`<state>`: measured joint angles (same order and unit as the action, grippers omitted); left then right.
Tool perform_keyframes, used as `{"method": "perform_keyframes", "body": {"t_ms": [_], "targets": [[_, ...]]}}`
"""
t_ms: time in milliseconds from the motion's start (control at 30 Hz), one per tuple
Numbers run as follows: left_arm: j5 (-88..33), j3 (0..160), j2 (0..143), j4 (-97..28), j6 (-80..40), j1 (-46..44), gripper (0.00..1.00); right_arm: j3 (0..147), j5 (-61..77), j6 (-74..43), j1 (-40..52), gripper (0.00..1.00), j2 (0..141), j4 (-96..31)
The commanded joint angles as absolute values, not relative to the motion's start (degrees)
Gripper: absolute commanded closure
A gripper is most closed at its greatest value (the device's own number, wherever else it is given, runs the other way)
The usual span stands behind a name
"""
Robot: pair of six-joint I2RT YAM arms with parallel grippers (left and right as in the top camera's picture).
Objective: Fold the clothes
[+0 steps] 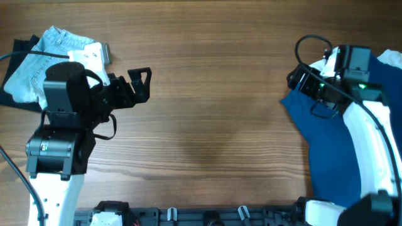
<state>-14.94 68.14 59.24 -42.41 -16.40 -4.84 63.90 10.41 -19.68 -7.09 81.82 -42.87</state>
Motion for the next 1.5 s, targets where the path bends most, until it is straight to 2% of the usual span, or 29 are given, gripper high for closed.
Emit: {"method": "perform_keyframes", "body": {"t_ms": [0,33,67,100,233,333,433,500,567,700,733,1100,1233,1300,1333,1400,1467], "targets": [[-14.98,69.34,59.83,-42.59,-15.44,-4.99,0.0,62.28,5.91,-21.04,-7.16,0.11,87.5,-42.17],[-14.96,69.34,60.31,-43.2,-15.44,-4.99,0.0,62.28,5.91,-21.02,-7.16,0.15,89.56,-41.6],[-14.98,69.34,60.77,-43.72,-15.44,-4.99,0.0,62.28,5.63,-21.04,-7.16,0.27,91.26,-41.04],[-14.96,69.34,61.28,-44.31,-15.44,-4.99,0.0,62.28,4.6,-21.5,-7.16,0.32,93.12,-40.03],[-15.0,69.34,63.81,-45.95,-15.46,-4.99,0.0,62.28,1.43,-22.7,-7.16,0.33,99.57,-35.42],[-15.0,69.34,64.86,-46.63,-15.46,-4.99,0.0,62.28,0.89,-22.65,-7.16,0.28,102.37,-35.14],[-14.98,69.34,65.28,-46.57,-15.44,-4.99,0.0,62.28,0.12,-22.52,-7.16,0.36,103.53,-33.28],[-14.98,69.34,65.32,-46.59,-15.46,-4.99,0.0,62.24,-0.38,-22.46,-7.16,0.33,103.83,-32.53],[-14.98,69.34,65.32,-46.59,-15.46,-4.99,0.0,62.24,-1.93,-22.44,-7.16,0.44,104.66,-32.23],[-15.0,69.34,65.32,-46.59,-15.46,-4.99,0.0,62.43,-3.07,-22.33,-7.22,0.92,105.41,-32.6],[-14.98,69.34,65.32,-46.59,-15.44,-4.99,0.0,63.16,-3.11,-20.47,-7.46,0.96,103.9,-33.39],[-14.98,69.34,65.32,-46.54,-15.44,-4.99,0.0,64.71,-3.03,-19.42,-12.49,0.96,83.9,-36.1],[-14.98,69.34,65.32,-46.57,-15.44,-4.99,0.0,64.51,5.96,-8.78,-12.62,0.96,84.38,-35.55],[-14.98,69.34,65.32,-46.52,-15.44,-4.99,0.0,64.16,6.44,-7.92,-12.6,0.96,85.12,-37.21],[-14.98,69.34,65.32,-46.5,-15.44,-4.99,0.0,63.86,5.28,-8.21,-12.62,0.96,85.56,-38.7],[-14.98,69.34,65.32,-46.52,-15.44,-4.99,0.0,63.72,-7.49,-20.29,-12.62,0.96,86.43,-43.94],[-14.98,69.34,65.32,-46.09,-15.44,-4.99,0.0,64.38,-8.14,-20.69,-12.64,0.96,85.82,-43.46]]}}
